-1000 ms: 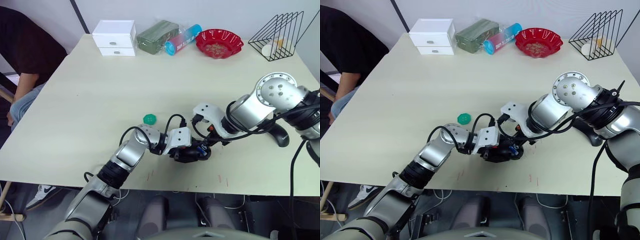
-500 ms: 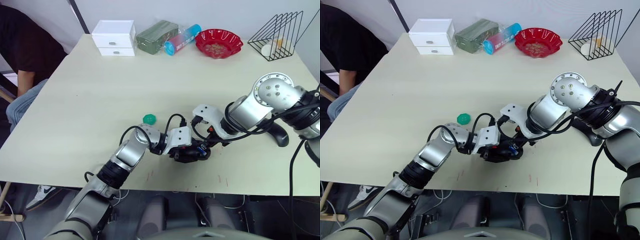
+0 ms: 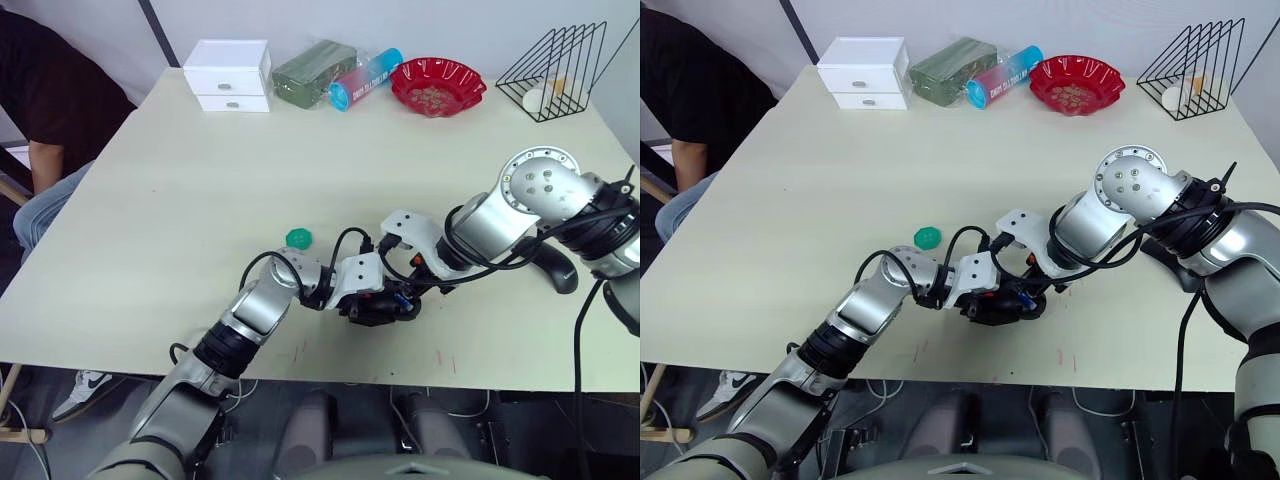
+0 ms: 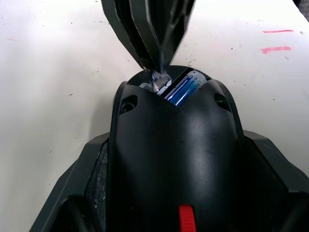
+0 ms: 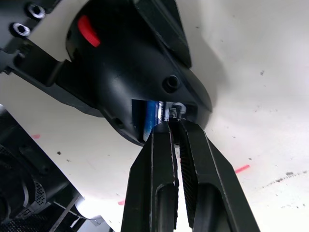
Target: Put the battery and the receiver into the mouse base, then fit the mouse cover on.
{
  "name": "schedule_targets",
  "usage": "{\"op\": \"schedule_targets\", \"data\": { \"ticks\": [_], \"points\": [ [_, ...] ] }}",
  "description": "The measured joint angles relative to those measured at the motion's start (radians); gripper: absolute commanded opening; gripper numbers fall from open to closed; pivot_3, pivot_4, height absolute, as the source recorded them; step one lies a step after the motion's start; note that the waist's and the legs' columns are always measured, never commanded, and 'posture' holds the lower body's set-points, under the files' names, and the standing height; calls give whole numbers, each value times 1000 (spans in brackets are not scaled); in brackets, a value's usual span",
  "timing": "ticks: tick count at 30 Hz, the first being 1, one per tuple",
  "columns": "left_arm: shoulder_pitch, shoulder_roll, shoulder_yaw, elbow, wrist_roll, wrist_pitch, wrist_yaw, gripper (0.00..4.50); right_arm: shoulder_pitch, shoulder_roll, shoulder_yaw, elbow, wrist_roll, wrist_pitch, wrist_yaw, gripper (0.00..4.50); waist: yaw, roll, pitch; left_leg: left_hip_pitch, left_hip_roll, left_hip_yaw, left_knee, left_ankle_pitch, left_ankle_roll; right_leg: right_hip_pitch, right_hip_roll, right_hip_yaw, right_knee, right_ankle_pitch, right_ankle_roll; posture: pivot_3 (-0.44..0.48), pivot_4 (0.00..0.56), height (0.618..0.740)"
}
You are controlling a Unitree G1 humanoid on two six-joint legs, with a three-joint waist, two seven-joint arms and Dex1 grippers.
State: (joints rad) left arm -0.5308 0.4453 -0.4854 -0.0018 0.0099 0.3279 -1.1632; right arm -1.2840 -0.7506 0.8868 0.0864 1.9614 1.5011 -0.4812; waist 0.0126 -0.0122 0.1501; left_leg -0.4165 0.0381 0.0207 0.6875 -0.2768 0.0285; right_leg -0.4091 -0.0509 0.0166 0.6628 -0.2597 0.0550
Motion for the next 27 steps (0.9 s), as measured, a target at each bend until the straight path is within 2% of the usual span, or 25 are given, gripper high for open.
{"op": "schedule_targets", "data": {
  "ticks": [27],
  "points": [
    [5,2,0,-11,0,10,-1,2959,0,-6,14,-20,10,-9,-46,0,0,0,0,0,0,0,-1,0,0,0,0,0,-1,0,0,0,150,740]
  ]
}}
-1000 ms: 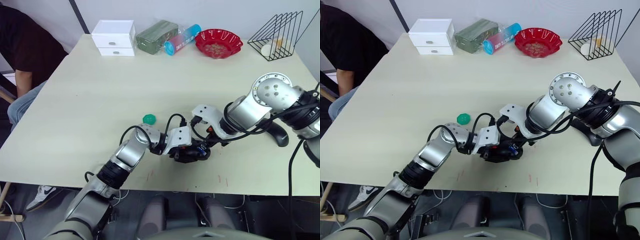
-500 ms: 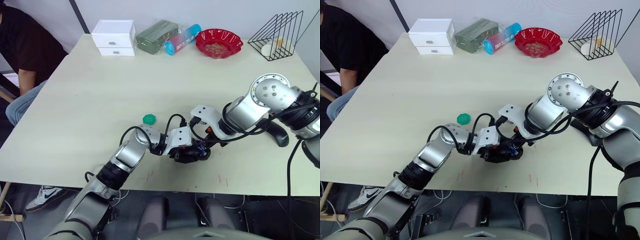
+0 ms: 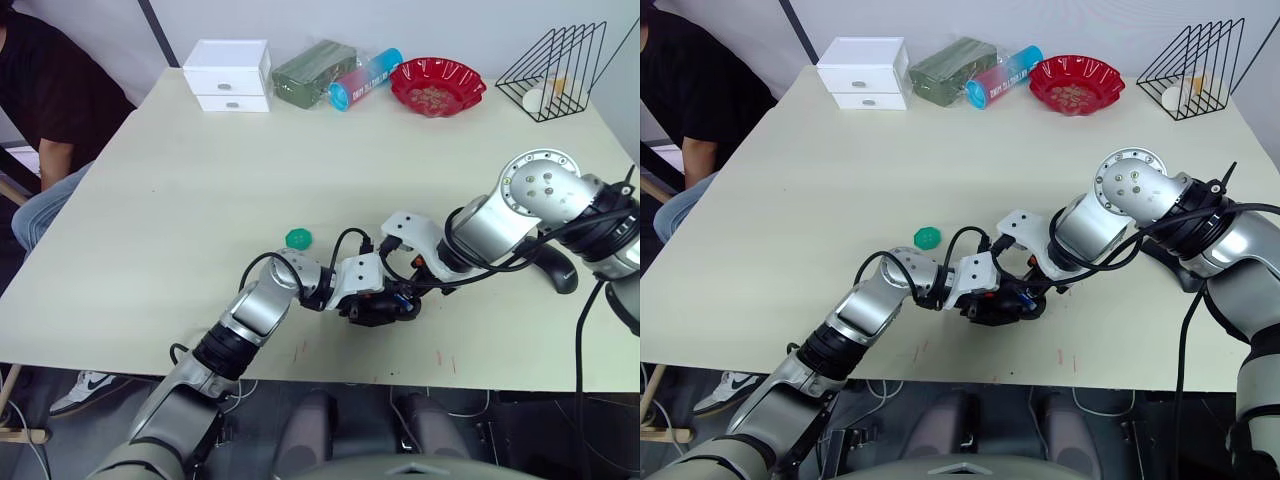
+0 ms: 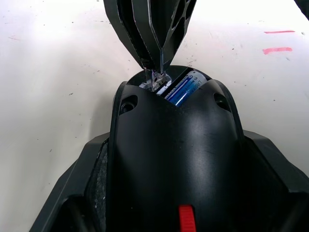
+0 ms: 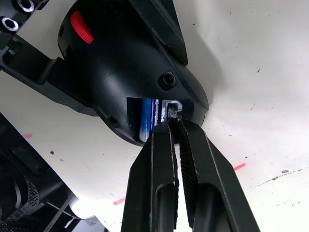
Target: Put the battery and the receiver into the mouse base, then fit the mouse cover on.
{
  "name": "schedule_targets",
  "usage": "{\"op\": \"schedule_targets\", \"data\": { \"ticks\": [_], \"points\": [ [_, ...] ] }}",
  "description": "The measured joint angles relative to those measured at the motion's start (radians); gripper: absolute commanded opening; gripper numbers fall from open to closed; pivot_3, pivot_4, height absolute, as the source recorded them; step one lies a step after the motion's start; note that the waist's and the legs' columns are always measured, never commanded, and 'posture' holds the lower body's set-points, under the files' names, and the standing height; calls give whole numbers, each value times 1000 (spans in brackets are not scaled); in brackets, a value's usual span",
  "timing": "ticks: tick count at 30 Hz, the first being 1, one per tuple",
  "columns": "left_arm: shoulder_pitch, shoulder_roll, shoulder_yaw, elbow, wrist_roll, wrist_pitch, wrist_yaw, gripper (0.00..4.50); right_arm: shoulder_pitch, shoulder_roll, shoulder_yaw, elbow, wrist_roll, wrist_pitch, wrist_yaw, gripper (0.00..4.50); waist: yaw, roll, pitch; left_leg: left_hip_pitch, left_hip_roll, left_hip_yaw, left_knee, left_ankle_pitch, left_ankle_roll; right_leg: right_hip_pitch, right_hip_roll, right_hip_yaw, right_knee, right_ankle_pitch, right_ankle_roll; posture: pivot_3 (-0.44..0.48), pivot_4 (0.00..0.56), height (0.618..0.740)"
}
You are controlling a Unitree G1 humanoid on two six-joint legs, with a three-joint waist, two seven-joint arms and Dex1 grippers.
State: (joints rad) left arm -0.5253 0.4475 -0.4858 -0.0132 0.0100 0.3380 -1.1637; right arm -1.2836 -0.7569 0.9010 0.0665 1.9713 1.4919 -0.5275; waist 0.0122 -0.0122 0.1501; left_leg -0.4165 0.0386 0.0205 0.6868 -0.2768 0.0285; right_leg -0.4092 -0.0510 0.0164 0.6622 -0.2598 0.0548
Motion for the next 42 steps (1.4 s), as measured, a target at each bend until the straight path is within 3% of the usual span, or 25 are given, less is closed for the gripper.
{"op": "schedule_targets", "data": {
  "ticks": [25,29,31,42],
  "points": [
    [8,5,1,-18,1,20,9,2959,24,29,1,-10,2,-26,-70,0,-3,0,0,0,0,0,0,0,0,0,0,0,0,0,0,0,150,740],
    [9,6,2,-18,0,20,10,2959,30,34,-3,-13,5,-29,-67,1411,-4,0,0,1,0,0,-1,0,0,0,0,0,0,0,0,0,150,740],
    [9,6,2,-18,0,20,9,2959,30,36,-7,-23,3,-30,-70,2375,-4,0,0,1,0,0,-1,0,0,0,0,0,0,0,0,0,150,740],
    [11,8,1,-24,0,20,8,2959,41,28,-5,-15,-5,-32,-63,2375,-4,-1,0,0,0,0,-2,0,0,0,0,0,-1,0,0,0,150,740]
  ]
}}
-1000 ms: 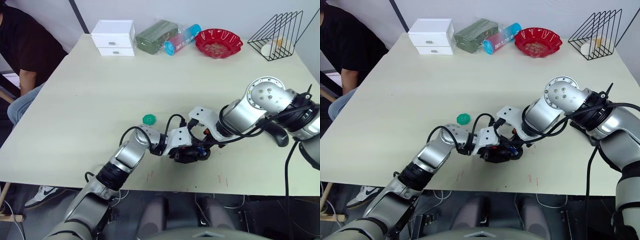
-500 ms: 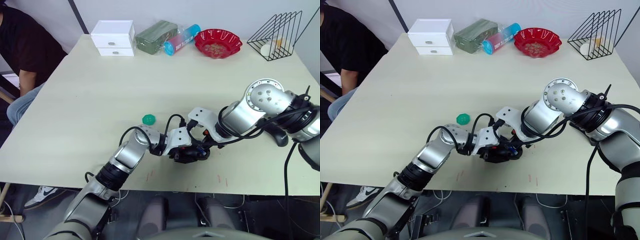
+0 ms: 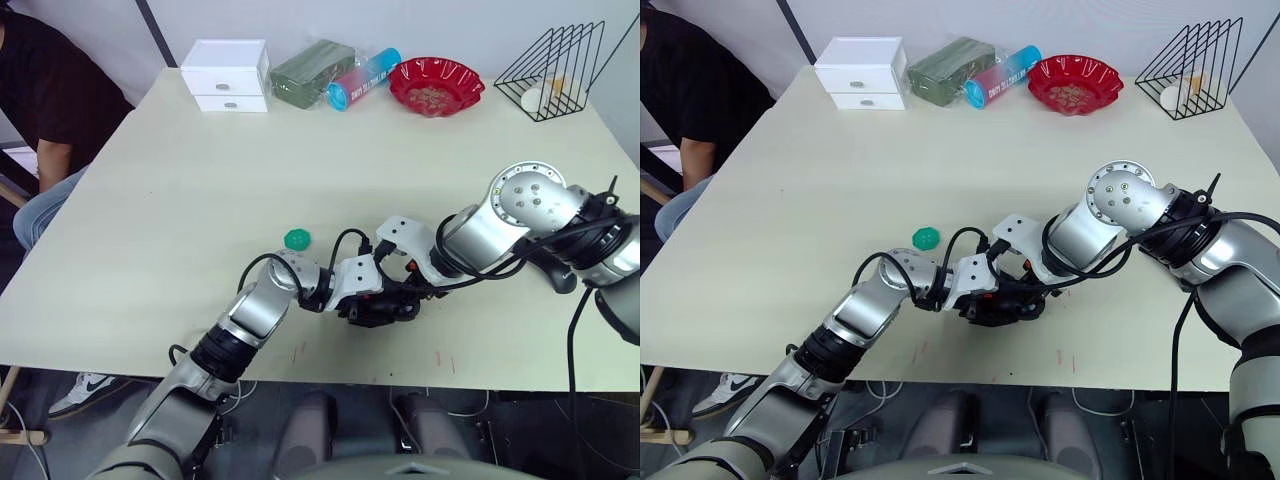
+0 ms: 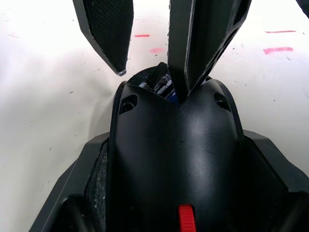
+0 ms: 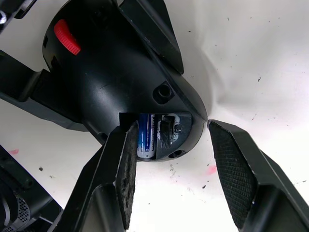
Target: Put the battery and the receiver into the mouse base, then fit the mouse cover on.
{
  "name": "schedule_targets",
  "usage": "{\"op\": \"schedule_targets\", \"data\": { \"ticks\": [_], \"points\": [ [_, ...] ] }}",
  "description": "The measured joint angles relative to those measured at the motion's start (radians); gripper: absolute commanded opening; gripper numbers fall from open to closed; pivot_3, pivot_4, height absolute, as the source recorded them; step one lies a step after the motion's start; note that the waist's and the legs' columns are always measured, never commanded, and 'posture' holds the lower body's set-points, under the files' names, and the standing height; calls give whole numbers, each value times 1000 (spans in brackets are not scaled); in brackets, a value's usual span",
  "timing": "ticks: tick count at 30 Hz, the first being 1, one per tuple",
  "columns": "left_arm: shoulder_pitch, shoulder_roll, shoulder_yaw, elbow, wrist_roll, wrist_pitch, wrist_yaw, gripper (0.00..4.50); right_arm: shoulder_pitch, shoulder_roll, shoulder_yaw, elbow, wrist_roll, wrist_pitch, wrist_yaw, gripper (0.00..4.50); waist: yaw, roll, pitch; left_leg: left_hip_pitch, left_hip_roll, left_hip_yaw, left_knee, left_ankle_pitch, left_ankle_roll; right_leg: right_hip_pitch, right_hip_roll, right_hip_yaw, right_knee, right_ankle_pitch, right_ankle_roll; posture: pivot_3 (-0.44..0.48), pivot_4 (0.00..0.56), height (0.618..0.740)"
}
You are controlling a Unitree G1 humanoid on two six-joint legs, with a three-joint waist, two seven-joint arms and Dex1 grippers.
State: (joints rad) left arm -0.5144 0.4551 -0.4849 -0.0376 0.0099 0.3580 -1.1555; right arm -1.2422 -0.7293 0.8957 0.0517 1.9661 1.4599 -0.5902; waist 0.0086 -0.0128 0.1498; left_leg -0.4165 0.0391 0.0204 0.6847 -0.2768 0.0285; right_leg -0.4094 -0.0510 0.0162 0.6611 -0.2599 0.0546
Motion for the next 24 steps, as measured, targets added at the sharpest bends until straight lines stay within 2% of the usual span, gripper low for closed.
{"op": "schedule_targets", "data": {
  "ticks": [12,19,22,24],
  "points": [
    [-1,-1,0,3,0,-1,-1,2959,-6,-102,-17,-74,-3,11,136,2375,2,0,0,0,0,0,0,0,0,0,0,0,0,0,0,0,150,740],
    [-1,-1,0,1,0,-1,-2,2959,-2,-170,-108,-140,-4,-21,183,2375,2,0,0,-1,0,0,0,0,0,0,0,0,-1,0,0,0,150,740],
    [3,-1,-1,-5,-1,0,0,2959,50,-232,-151,-201,-3,-41,219,2375,5,0,0,-2,0,-1,-1,0,0,0,0,-1,-2,0,0,0,150,740],
    [3,2,-4,-10,-2,1,-1,2959,135,-308,-202,-280,-5,-69,239,2375,5,0,0,-2,0,-1,-1,0,0,0,-1,-1,-4,0,0,0,150,740]
  ]
}}
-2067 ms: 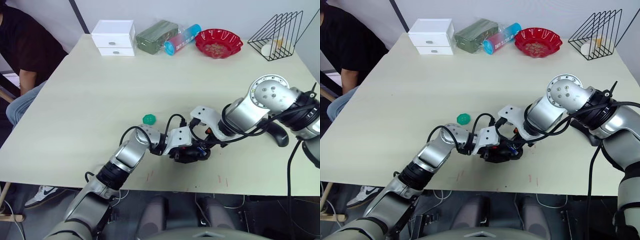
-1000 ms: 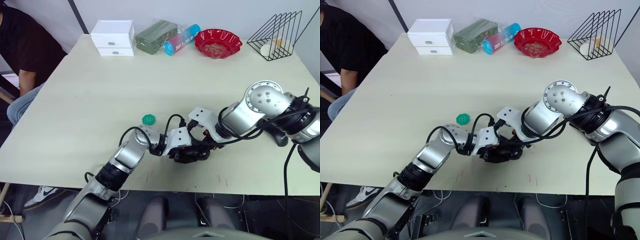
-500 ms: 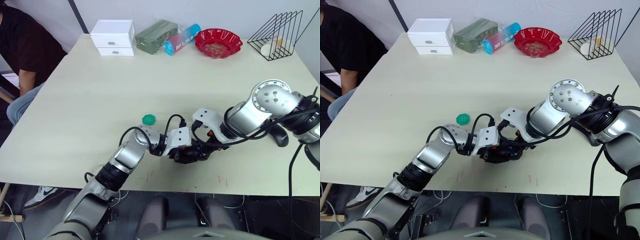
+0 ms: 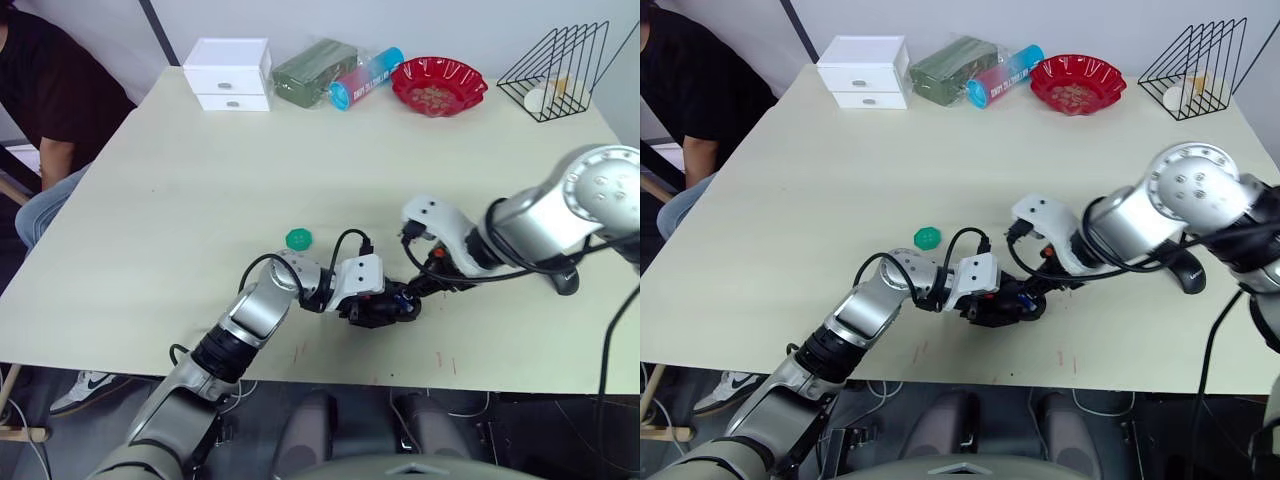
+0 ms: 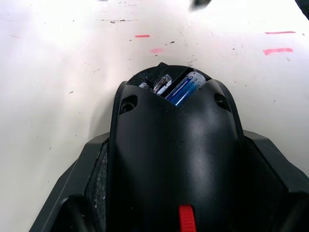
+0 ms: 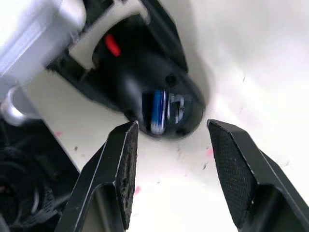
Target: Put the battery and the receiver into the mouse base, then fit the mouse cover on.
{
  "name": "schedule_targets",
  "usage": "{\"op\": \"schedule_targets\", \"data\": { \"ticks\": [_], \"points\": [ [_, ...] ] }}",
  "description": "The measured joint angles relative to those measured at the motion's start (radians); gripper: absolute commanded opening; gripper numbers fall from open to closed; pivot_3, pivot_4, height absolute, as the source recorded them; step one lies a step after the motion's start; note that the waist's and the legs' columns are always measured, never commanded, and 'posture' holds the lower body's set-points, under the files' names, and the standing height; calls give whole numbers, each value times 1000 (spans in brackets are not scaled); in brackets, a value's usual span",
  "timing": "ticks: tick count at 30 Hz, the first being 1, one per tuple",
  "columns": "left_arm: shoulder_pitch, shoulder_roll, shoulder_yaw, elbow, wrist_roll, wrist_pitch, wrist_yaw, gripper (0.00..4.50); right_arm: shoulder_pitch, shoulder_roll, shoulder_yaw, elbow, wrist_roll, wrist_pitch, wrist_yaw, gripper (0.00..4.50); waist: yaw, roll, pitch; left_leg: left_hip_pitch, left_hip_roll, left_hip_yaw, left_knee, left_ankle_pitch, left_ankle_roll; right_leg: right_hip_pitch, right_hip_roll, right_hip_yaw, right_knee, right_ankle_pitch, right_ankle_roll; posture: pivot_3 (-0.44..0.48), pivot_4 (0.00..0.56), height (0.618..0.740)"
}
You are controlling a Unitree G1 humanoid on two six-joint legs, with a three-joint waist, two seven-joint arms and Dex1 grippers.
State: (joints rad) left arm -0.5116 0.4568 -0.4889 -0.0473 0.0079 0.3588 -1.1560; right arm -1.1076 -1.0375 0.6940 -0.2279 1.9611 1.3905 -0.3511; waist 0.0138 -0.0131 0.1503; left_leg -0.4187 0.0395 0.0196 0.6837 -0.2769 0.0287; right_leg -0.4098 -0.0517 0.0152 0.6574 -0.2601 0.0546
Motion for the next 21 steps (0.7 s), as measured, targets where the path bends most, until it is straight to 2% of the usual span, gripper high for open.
{"op": "schedule_targets", "data": {
  "ticks": [5,6,7,10,16,20,21],
  "points": [
    [-3,8,3,1,-1,2,-5,2959,130,-66,-97,-131,-7,-64,16,2375,-5,0,0,1,0,0,0,0,0,-1,0,1,1,0,0,0,150,740],
    [-6,7,-2,1,-1,5,-4,2959,215,-95,-183,-203,-65,-95,64,2375,-3,0,0,1,0,0,0,0,0,0,0,1,1,0,0,0,150,740],
    [-5,8,-1,0,-1,5,-4,2959,226,-99,-195,-214,-76,-99,72,2375,-3,0,0,1,0,0,0,0,0,0,1,1,1,0,0,0,150,740],
    [-10,12,-3,1,-4,8,-8,2959,449,-120,-389,-322,-236,-206,189,2375,-3,0,0,1,0,1,0,0,0,0,1,1,1,0,0,0,150,740],
    [-20,13,-4,13,-5,8,-10,2959,683,-79,-554,-417,-471,-339,347,2375,-3,0,0,3,-1,1,0,0,0,0,3,3,3,0,0,0,150,740],
    [-28,12,-11,21,-8,7,-16,2959,914,-44,-608,-512,-757,-523,543,1369,0,-1,0,3,-2,1,0,0,0,1,4,2,2,0,0,0,150,740],
    [-28,13,-10,21,-8,7,-17,2959,971,-30,-612,-516,-841,-579,603,899,-1,-1,0,3,-2,1,1,0,0,1,4,3,2,0,0,0,150,740]
  ]
}}
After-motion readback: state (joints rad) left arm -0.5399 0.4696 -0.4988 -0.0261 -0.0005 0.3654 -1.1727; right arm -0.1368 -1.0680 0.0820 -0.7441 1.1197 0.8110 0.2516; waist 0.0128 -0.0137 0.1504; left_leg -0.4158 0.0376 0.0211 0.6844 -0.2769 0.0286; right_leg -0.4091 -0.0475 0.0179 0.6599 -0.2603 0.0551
